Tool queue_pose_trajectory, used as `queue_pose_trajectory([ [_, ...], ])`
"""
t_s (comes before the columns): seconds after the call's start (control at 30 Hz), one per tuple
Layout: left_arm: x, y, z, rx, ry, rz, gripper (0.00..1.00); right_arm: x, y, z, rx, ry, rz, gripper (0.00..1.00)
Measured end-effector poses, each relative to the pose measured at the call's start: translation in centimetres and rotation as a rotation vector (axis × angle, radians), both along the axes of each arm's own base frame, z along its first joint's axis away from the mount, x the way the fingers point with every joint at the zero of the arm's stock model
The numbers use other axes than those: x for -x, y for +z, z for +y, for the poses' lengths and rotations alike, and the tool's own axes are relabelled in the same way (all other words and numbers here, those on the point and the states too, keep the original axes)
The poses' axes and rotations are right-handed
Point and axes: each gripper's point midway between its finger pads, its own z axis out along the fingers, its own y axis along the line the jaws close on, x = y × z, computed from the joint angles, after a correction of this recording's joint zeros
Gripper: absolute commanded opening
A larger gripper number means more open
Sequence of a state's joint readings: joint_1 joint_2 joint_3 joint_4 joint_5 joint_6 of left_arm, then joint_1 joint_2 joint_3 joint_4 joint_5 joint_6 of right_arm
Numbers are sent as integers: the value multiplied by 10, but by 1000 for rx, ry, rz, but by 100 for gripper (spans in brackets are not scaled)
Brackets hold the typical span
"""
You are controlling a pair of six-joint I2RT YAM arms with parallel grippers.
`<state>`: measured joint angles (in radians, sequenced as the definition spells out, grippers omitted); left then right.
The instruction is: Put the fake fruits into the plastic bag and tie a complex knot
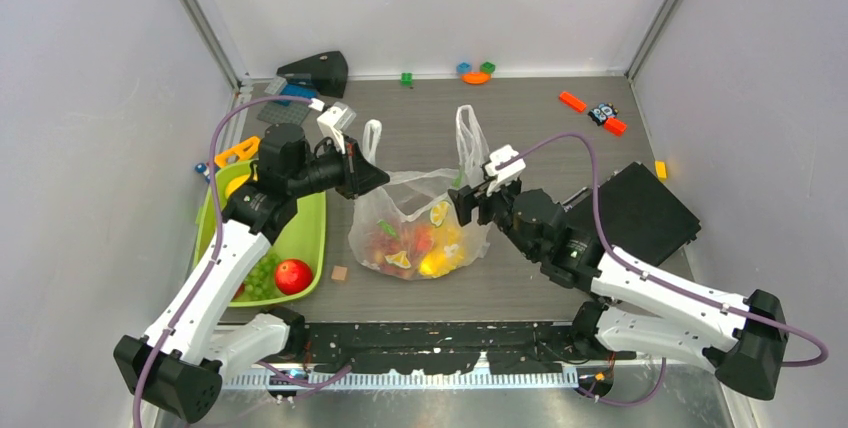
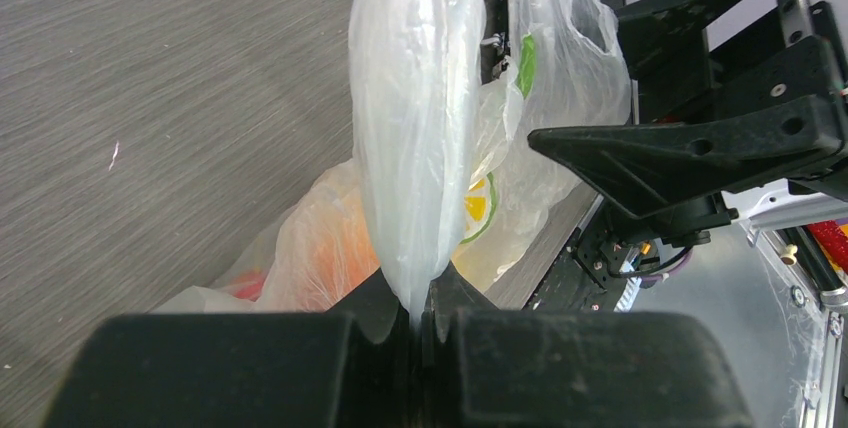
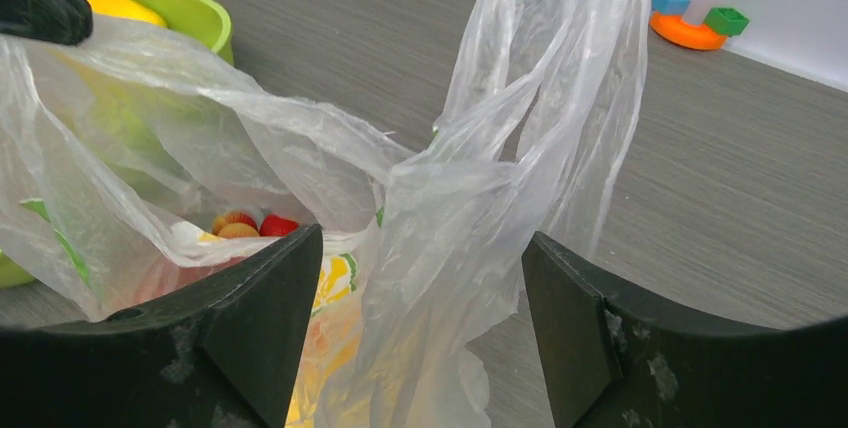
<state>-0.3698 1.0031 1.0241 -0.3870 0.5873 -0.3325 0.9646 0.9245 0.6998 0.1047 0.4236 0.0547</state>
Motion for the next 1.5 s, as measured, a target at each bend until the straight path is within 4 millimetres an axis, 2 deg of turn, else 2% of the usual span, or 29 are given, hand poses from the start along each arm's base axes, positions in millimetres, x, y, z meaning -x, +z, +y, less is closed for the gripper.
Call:
queue_pose_trajectory([
  [0.07, 0, 0, 0, 0, 0, 0, 0, 0, -7, 2, 22, 8, 15, 62],
  [0.1, 0, 0, 0, 0, 0, 0, 0, 0, -11, 3, 34, 12, 21, 39],
  [0.13, 0, 0, 0, 0, 1, 0, 0, 1, -13, 3, 44, 16, 26, 25],
  [0.2, 0, 0, 0, -1, 3, -1, 0, 1, -16, 3, 54, 16, 30, 17],
  [0.27, -1, 1, 2, -2, 12, -6, 0, 1, -13, 2, 50, 9, 39, 13],
  [0.33, 0, 4, 6, -1, 29, -13, 0, 2, 1, -1, 33, 6, 29, 9],
  [0.43, 1, 20, 15, 6, 66, -40, 0, 8, 41, -7, -51, 15, -27, 5],
  [0.57, 3, 62, 22, 48, 107, -121, 0, 27, 109, -19, -229, 69, -153, 5],
  [0.67, 7, 74, 23, 65, 106, -147, 0, 42, 138, -23, -318, 132, -229, 5],
  [0.77, 13, 70, 17, 70, 55, -136, 0, 55, 148, -22, -362, 199, -283, 5],
  [0.9, 20, 52, 3, 31, -46, -99, 0, 65, 132, -9, -329, 295, -291, 5],
  [1.03, 37, 24, -18, -42, -194, -54, 0, 78, 111, 10, -272, 421, -266, 5],
  [1.17, 52, 4, -31, -89, -314, -28, 0, 91, 93, 26, -225, 536, -228, 5],
  [1.33, 68, -11, -38, -128, -424, -15, 0, 105, 76, 44, -187, 676, -185, 5],
  [1.5, 81, -15, -40, -144, -492, -26, 0, 113, 56, 57, -168, 796, -101, 5],
])
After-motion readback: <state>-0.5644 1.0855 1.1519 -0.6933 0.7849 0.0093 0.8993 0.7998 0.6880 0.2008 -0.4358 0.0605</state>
